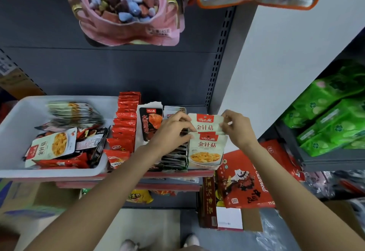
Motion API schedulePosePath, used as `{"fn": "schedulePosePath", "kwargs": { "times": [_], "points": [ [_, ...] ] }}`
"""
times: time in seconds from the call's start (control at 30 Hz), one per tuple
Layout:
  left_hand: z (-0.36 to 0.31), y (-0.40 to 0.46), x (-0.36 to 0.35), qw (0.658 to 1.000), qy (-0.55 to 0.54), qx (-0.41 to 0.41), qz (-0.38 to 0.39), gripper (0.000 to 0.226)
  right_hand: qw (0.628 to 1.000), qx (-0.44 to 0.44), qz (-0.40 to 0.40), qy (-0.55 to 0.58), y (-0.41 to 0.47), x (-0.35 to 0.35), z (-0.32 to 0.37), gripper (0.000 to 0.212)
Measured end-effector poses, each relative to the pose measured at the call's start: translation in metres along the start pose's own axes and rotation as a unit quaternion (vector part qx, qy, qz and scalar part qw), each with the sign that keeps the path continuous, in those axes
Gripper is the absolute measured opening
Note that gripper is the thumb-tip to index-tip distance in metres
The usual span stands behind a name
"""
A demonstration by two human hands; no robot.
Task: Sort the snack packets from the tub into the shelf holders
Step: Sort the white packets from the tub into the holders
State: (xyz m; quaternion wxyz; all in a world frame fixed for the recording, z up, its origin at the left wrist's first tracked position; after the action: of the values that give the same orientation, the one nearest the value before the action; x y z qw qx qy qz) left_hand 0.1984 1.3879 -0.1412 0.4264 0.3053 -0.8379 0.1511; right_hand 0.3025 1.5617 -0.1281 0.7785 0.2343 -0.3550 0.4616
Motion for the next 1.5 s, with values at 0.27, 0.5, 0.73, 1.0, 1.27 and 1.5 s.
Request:
{"fn": "schedulePosePath", "kwargs": {
  "times": [0.27,0.5,0.73,1.0,1.27,1.5],
  "points": [
    [0.005,0.005,0.005,1.000,-0.028,-0.006,0.006,0.025,0.998,0.032,-0.013,0.050,0.005,0.002,0.023,0.013],
    [0.051,-0.030,0.064,0.973,-0.110,0.061,-0.192,0.013,0.983,0.144,0.041,0.102,0.014,-0.058,0.112,0.021],
    [0.174,-0.101,0.134,0.904,-0.107,0.324,-0.258,0.025,0.964,0.235,0.108,0.063,0.018,-0.173,0.217,0.033],
    [0.359,-0.145,0.152,0.859,-0.001,0.506,-0.076,0.037,0.922,0.236,0.303,-0.039,0.028,-0.304,0.300,0.052],
    [0.373,-0.145,0.156,0.840,-0.022,0.541,-0.030,0.058,0.859,0.196,0.415,-0.226,0.031,-0.335,0.289,0.051],
    [0.345,-0.145,0.172,0.910,0.002,0.377,-0.171,0.024,0.926,0.157,0.308,-0.152,0.038,-0.322,0.283,0.036]
  ]
}}
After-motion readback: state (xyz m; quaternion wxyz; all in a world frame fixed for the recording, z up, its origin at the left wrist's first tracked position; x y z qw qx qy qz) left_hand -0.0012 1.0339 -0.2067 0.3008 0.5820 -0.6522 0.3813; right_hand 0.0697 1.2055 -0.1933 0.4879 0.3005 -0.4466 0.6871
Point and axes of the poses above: each hand's wrist, its own y-axis towards the middle knuckle, its own x-axis out of the back of the hand, z = x × y, the point moved 2 cm from there along y, towards the middle knuckle, and after that the axes turned 8 degrees about x, right-handed, at the moved point
